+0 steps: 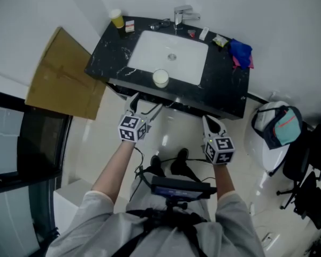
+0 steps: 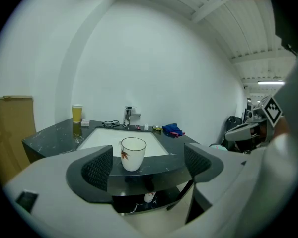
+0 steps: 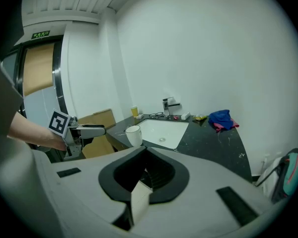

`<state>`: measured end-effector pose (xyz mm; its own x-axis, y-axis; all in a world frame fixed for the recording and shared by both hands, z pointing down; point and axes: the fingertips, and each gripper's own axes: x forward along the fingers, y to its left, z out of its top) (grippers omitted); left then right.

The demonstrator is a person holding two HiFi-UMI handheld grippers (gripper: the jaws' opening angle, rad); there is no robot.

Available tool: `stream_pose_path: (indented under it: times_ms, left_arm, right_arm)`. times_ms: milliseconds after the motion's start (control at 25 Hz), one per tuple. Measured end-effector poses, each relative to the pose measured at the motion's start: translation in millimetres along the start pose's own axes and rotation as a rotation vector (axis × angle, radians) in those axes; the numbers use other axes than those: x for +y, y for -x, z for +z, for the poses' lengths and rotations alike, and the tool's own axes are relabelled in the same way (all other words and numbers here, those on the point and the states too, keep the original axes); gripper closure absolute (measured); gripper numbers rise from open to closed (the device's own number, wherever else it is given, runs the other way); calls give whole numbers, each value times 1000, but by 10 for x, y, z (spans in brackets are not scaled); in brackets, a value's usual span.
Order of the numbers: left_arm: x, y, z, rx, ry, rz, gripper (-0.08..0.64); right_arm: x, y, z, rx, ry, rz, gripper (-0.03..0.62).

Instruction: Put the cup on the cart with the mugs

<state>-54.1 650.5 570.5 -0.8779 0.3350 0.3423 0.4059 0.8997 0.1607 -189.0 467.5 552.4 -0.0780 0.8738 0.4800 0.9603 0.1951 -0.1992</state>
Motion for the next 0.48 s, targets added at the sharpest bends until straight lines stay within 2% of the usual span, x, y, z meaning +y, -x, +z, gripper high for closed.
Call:
stream_pose_path:
  times_ms: [160, 280, 400, 480]
  left_arm:
    - [46, -272, 40, -4, 0, 32, 94]
    - [60, -425, 16, 22, -38, 42, 94]
    - [137, -588, -25, 44, -82, 46, 94]
    - [238, -719, -62, 52, -73, 56, 94]
  right_arm:
    - [-109, -172, 109, 4, 27, 56, 584]
    - [-121, -309, 102, 25, 55, 85, 584]
    - [-114, -482, 155, 19, 65, 92, 584]
    - [-158, -632, 208, 12, 60, 78, 584]
